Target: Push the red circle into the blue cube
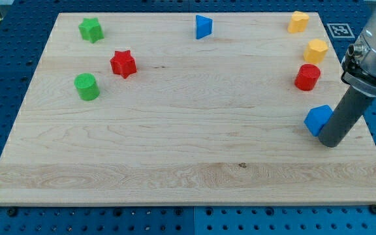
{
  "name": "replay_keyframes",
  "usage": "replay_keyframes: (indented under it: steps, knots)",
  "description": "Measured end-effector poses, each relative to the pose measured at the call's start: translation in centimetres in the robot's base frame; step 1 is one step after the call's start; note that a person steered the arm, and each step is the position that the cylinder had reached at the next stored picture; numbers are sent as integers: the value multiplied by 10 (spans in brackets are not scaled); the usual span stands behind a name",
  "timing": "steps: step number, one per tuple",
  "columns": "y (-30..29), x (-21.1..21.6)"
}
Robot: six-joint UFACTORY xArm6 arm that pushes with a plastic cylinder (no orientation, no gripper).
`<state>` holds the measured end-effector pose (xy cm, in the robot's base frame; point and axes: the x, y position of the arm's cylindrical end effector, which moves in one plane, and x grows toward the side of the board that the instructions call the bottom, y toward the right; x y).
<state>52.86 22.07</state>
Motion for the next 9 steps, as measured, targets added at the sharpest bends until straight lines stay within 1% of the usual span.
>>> replay_keyframes:
  steps: [1,2,3,4,5,6,7,8,9]
  knots:
    - [-1,-3]
    - [28,-9]
    - [30,-11]
    - [-5,-13]
    - [9,-28]
    - [41,-11]
    - [80,-37]
    - [85,-76]
    - [53,-107]
